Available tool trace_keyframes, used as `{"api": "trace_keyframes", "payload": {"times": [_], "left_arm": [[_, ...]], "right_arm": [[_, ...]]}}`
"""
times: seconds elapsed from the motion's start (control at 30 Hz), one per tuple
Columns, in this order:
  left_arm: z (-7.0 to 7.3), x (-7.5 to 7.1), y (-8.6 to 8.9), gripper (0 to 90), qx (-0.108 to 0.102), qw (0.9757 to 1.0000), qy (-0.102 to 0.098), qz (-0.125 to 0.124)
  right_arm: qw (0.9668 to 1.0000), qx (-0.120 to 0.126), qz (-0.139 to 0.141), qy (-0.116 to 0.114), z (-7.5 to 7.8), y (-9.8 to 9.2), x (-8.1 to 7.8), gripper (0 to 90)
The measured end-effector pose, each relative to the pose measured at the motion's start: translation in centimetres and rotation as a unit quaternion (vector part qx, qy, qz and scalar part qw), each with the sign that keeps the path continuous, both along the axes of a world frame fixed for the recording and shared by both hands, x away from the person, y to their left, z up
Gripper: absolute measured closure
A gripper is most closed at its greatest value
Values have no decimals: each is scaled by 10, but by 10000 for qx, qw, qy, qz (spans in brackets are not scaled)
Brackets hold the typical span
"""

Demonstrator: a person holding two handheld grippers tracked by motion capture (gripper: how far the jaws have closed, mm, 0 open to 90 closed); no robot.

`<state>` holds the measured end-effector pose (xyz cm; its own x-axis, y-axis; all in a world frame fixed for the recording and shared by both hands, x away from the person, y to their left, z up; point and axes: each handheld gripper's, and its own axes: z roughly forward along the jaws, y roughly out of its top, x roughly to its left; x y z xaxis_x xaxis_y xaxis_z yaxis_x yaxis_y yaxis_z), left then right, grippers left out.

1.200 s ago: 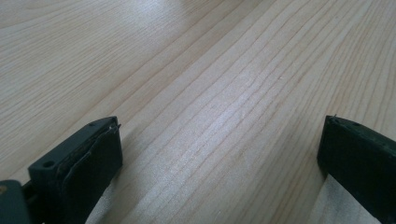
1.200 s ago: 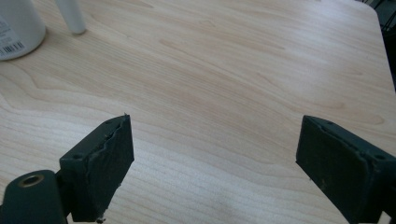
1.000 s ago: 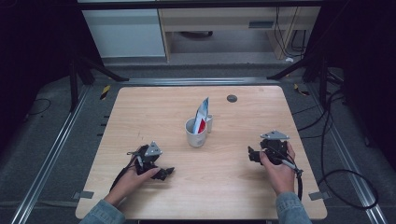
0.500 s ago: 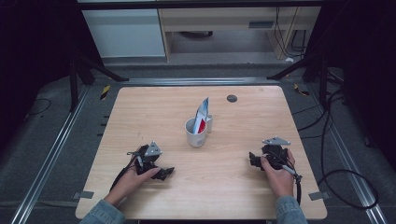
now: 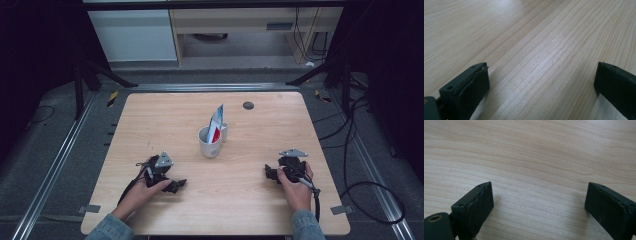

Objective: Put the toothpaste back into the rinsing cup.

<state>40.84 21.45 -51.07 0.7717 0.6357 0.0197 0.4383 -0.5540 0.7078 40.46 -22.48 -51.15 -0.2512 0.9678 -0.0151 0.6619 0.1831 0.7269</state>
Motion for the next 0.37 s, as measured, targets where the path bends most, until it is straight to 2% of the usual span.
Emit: {"api": "trace_keyframes", "payload": {"times": [0.13, 0.37], "left_arm": [[0, 0, 0, 0, 0, 10000, -1, -1], [0, 0, 0, 0, 4, 10000, 0, 0]], "right_arm": [[9999, 79, -36, -82, -3, -1, 0, 78], [9999, 78, -118, -20, -3, 4, 2, 27]]}}
